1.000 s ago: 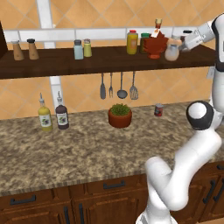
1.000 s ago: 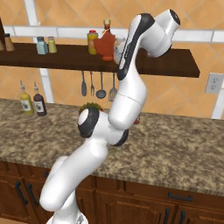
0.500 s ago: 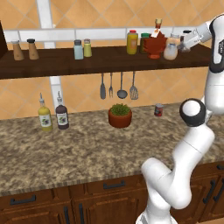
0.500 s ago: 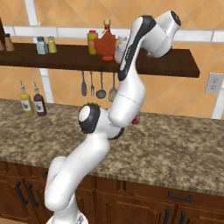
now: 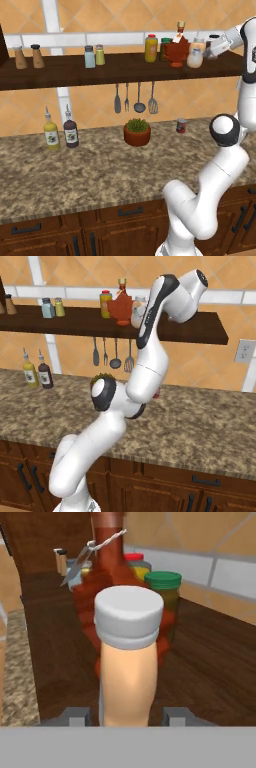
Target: Put the shaker and condiment bottle from the counter next to their counterparts in the cabinet.
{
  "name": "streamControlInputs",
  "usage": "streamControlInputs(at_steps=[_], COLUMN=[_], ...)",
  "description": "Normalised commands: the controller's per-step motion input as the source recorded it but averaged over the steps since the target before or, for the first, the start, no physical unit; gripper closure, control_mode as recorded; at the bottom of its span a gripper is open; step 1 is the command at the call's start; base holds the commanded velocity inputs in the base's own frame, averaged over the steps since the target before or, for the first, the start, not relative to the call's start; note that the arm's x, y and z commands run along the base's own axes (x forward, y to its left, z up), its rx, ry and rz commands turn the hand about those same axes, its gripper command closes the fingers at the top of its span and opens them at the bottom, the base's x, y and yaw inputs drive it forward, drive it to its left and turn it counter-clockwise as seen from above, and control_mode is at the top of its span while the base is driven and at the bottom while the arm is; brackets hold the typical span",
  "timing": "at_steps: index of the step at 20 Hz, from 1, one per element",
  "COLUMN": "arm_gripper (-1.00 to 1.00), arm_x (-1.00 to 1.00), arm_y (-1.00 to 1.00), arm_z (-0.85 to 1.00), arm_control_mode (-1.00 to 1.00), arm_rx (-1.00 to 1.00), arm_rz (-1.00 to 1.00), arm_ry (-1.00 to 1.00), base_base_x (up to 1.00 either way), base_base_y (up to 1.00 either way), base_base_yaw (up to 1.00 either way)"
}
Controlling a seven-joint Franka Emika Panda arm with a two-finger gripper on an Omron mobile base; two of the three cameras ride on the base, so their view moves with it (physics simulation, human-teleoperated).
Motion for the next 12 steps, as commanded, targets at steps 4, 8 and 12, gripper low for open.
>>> streamControlInputs(at_steps=[4,8,12], arm_gripper=[-1.0,-1.0,-1.0], arm_x=[0.0,-0.02,-0.34], arm_y=[-0.04,-0.35,-0.85], arm_z=[-0.04,0.0,0.0], arm_control_mode=[-1.0,-1.0,-1.0], arm_rx=[0.0,0.0,0.0], arm_rz=[0.0,0.0,0.0], arm_ry=[-0.01,-0.01,-0.03], base_base_x=[0.0,0.0,0.0], base_base_y=[0.0,0.0,0.0], base_base_yaw=[0.0,0.0,0.0])
